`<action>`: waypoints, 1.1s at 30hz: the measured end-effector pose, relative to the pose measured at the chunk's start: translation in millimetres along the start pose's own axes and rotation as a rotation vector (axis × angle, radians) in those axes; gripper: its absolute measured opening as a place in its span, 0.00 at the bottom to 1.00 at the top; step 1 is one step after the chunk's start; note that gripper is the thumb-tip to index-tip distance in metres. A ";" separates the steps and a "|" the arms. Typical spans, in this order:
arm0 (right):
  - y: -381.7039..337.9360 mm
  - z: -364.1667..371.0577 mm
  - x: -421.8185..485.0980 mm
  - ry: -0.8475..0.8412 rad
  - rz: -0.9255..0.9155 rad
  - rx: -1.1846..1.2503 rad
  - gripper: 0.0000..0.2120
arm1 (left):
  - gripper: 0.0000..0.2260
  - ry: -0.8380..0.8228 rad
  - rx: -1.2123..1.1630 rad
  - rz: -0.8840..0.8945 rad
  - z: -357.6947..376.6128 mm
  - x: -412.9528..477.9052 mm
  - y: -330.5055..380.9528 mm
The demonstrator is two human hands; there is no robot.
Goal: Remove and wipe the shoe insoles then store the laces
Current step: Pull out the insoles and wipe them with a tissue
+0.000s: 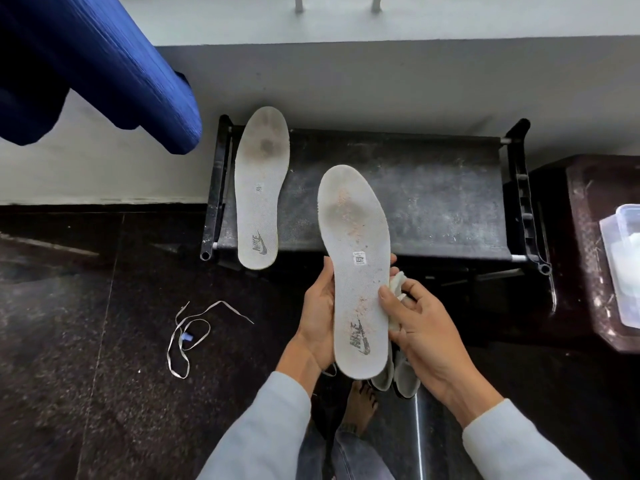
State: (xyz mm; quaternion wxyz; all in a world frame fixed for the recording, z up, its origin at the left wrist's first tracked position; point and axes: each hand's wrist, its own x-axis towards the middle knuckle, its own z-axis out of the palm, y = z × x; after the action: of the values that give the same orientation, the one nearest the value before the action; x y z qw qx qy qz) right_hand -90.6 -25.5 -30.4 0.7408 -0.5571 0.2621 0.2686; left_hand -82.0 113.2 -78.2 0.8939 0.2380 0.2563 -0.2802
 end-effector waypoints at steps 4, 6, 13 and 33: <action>-0.1 -7.7 -11.4 0.022 -0.047 -0.190 0.13 | 0.30 -0.050 0.012 0.016 2.8 -2.5 -1.4; -0.6 -13.7 -15.8 0.074 -0.067 -0.241 0.11 | 0.29 -0.052 -0.006 0.011 3.3 -2.7 -1.0; -32.0 -25.3 -16.8 0.261 -0.379 -0.422 0.11 | 0.26 -0.024 -0.047 -0.007 7.3 -10.5 -0.3; -87.8 9.5 38.9 0.201 -1.288 -1.222 0.13 | 0.26 0.011 0.067 -0.064 12.7 -30.9 -3.6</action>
State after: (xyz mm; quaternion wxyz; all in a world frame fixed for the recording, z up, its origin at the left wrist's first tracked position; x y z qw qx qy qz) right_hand -1.2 -32.8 5.2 0.2956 -0.9147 -0.2268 -0.1568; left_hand -102.2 115.1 -51.3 0.8747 0.2610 0.2590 -0.3158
